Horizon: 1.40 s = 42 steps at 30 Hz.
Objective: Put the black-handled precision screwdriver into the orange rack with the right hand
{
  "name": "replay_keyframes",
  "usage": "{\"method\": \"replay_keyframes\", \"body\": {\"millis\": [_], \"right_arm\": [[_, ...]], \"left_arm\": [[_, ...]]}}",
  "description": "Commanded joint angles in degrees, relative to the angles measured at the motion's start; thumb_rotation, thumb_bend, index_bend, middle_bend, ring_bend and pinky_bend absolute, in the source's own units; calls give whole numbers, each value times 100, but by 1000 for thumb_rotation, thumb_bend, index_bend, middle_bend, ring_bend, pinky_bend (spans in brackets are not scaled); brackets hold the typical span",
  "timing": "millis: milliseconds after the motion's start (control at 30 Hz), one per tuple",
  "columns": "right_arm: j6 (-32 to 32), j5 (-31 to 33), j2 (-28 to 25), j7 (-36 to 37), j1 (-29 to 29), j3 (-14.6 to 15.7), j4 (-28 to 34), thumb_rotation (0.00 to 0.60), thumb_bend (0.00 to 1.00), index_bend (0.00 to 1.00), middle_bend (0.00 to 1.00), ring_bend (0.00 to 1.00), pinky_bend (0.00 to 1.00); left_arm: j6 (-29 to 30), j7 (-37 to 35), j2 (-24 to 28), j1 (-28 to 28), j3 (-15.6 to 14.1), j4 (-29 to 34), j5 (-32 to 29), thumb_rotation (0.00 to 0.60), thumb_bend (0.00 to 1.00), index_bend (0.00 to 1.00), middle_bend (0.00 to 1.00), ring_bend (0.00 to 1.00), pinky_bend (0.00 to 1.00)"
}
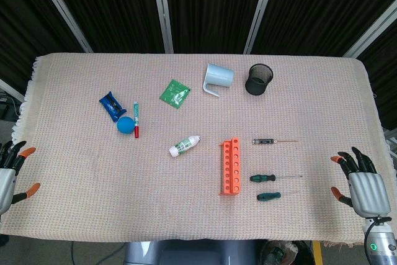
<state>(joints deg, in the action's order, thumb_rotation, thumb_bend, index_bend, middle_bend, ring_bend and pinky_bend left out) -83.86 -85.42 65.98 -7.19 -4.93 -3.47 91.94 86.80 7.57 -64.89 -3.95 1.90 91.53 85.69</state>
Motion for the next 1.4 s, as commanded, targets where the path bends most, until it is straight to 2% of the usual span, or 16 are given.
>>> {"method": "replay_keyframes", "body": {"millis": [33,800,1400], "right_arm": [[17,4,10,8,-9,-1,-9,600,136,260,190,53,141],[-32,-26,58,198,17,9,-129,600,164,260,190,54,140],[30,23,119,-197,-109,-108,30,600,226,320,191,53,140]], "left_arm": [[-19,-6,8,-1,-11,8,3,600,152,211,86,23,0],[-68,-58,23,-39,-67,24,163,600,151,223,98,27,0],[-254,-59,-38,-140,-80,-14,165,600,152,251,103,40,0]]}}
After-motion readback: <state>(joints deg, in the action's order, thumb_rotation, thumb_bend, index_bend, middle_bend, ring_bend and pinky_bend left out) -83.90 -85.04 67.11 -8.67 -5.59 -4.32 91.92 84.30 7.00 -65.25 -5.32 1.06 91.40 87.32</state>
